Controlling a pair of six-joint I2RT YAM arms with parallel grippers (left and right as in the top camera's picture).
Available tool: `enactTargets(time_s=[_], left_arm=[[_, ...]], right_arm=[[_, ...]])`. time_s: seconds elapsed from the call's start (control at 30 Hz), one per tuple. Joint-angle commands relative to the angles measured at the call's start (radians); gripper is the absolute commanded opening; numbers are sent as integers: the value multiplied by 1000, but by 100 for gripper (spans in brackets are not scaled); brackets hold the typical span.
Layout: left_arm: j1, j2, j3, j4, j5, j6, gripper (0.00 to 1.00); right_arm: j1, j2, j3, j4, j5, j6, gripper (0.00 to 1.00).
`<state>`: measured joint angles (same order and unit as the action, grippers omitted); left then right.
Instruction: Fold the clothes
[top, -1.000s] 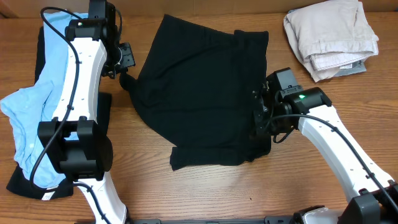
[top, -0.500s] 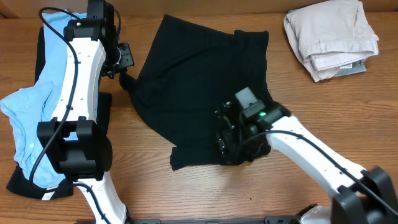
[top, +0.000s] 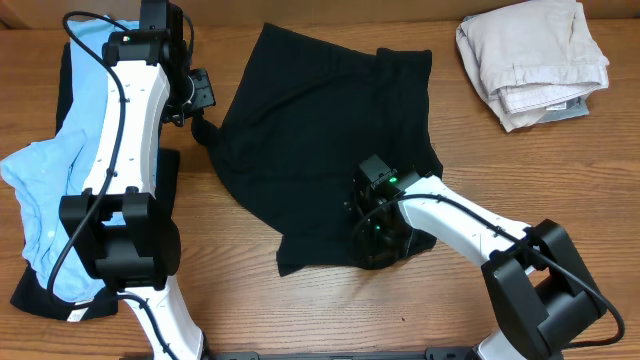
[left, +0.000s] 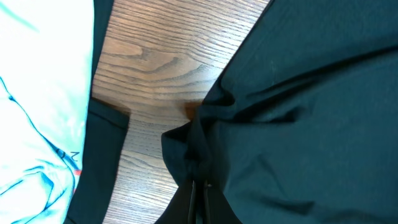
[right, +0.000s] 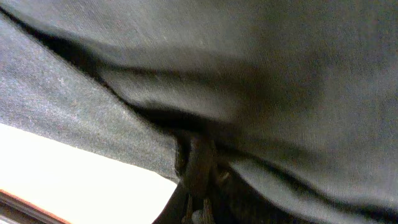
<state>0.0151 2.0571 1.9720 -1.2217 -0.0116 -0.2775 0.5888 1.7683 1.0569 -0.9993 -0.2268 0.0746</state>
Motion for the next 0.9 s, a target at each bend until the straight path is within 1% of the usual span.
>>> enactTargets(time_s=[0.0,0.17,0.27,0.37,0.5,0.53,0.57,0.7,0.8,0.87], left_arm=[[15,-17,-3,3,-3,28,4],[39,-17,-3,-5,-6,27,4],[60,-17,-3,-8,-6,27,4],[75,-17,-3,-11,-6,27,4],[78,-17,-3,-16,-4,27,4],[76,-17,-3,-15,4,27,4],[74,-17,-3,-16,8,27,4],[67,-17,-3,-15,13,27,4],[62,-17,-3,-15,13,27,4],[62,-17,-3,-15,14,27,4]], right_arm=[[-55,-57,71,-67,-6,26,4],[-173,-137,116,-133,5,27,4],[-298,-178,117,-134,24,38,4],[-440,-181,117,-129,24,38,4],[-590,-180,116,-100,24,38,7],[-645,-180,116,-82,24,37,11],[-670,-180,116,-72,24,38,17],[-727,-180,116,-38,-9,56,34],[-723,-181,135,-32,-126,13,37],[-692,-185,163,-43,-177,-21,39]])
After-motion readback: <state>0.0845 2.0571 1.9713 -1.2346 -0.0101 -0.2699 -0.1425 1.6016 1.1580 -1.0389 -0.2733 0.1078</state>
